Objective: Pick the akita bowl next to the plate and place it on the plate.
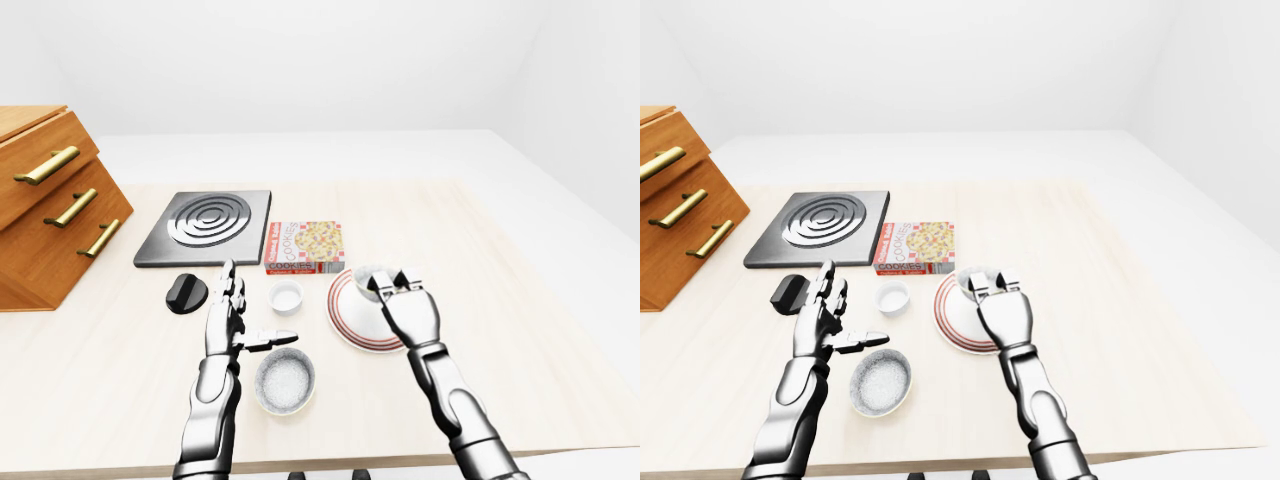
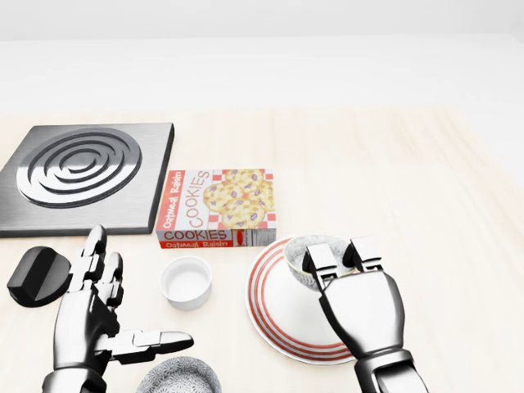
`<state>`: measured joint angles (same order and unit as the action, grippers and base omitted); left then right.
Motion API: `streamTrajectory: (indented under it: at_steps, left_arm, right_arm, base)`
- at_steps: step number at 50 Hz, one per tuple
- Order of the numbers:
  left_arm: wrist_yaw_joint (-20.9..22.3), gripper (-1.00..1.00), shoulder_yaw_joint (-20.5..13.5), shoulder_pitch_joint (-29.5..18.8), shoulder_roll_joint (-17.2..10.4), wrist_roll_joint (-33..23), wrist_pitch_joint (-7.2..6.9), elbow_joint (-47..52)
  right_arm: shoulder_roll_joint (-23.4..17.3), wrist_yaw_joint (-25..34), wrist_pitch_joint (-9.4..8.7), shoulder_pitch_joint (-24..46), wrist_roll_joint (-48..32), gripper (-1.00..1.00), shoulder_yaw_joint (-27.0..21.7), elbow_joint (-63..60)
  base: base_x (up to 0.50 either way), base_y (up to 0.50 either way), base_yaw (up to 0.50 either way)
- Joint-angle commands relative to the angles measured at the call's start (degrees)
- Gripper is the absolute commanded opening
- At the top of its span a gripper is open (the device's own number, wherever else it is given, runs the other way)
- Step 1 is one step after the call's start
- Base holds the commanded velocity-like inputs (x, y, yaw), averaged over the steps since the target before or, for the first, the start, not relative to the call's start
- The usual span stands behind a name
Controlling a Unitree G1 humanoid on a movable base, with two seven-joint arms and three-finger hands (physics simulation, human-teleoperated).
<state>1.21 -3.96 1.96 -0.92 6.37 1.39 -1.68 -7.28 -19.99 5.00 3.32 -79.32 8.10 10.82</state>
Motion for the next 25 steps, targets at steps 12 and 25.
streamTrajectory:
  at_steps: [12,25]
  left_arm:
    - [-0.14,1.00,0.05,-0.02,0.02,0.04,-0.43,0.43]
    - [-0.25,1.00,0.14,0.03,0.07,0.02,-0.71,0.76]
  right_arm:
    - [-1.42,0.06,0.00,0.98,3.37,-1.00,-1.31,4.12]
    - [-1.76,0.94,0.00,0.94,3.16,-1.00,-1.81,3.82]
  base:
    - [0.00,0.00,0.00]
    - [0.00,0.00,0.00]
